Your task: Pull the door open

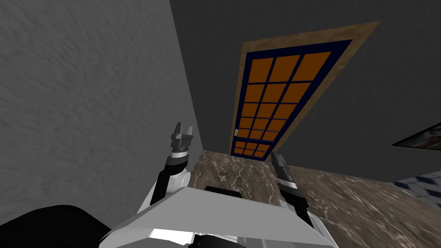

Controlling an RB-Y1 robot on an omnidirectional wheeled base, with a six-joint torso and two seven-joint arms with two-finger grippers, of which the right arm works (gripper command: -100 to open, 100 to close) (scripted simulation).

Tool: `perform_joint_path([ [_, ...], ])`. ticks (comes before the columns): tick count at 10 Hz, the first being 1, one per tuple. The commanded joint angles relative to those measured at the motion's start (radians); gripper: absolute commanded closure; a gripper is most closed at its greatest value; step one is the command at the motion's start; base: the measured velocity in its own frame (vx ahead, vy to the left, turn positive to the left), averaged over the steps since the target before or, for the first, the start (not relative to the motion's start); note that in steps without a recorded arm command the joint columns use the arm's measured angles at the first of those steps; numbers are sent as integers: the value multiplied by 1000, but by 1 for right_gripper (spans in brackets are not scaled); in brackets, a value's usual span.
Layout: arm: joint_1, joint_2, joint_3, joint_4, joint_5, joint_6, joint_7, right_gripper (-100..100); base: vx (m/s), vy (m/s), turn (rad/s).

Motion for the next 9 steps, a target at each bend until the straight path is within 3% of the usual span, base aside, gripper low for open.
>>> perform_joint_path([
  [1, -6, -3, -16, 31, 13, -8, 29, -100, 105, 44, 80],
  [9, -28, 6, -86, 178, 81, -42, 166, -100, 111, 37, 68],
])
